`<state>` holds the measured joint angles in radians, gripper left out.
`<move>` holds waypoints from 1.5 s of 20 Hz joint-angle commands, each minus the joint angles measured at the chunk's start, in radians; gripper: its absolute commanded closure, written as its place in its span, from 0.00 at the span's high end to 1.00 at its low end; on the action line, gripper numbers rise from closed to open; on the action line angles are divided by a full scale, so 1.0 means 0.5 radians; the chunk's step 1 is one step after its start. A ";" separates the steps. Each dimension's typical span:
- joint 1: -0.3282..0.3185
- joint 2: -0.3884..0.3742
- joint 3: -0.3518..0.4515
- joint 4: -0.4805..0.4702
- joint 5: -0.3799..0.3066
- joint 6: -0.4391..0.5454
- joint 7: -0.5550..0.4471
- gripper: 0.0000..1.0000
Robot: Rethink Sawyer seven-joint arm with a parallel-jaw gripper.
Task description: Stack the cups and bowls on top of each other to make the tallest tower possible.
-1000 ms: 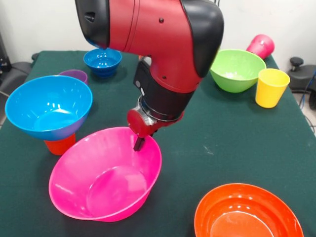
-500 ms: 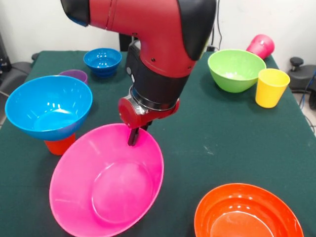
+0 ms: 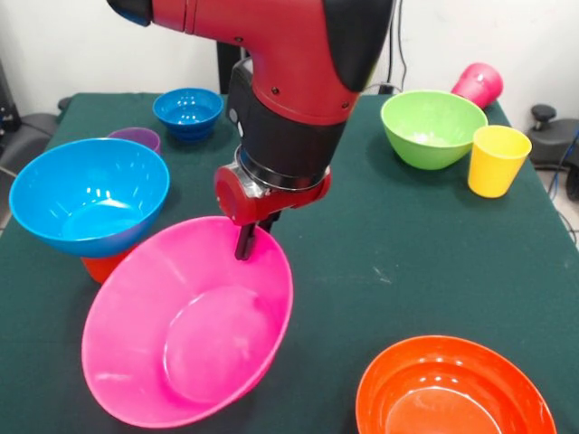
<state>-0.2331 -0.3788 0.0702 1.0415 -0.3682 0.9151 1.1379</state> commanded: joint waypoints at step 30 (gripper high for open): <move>-0.069 -0.209 0.127 -0.018 0.165 0.559 -0.057 0.00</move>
<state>-0.2461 -0.4634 0.0701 1.0419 -0.2874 1.1029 1.1379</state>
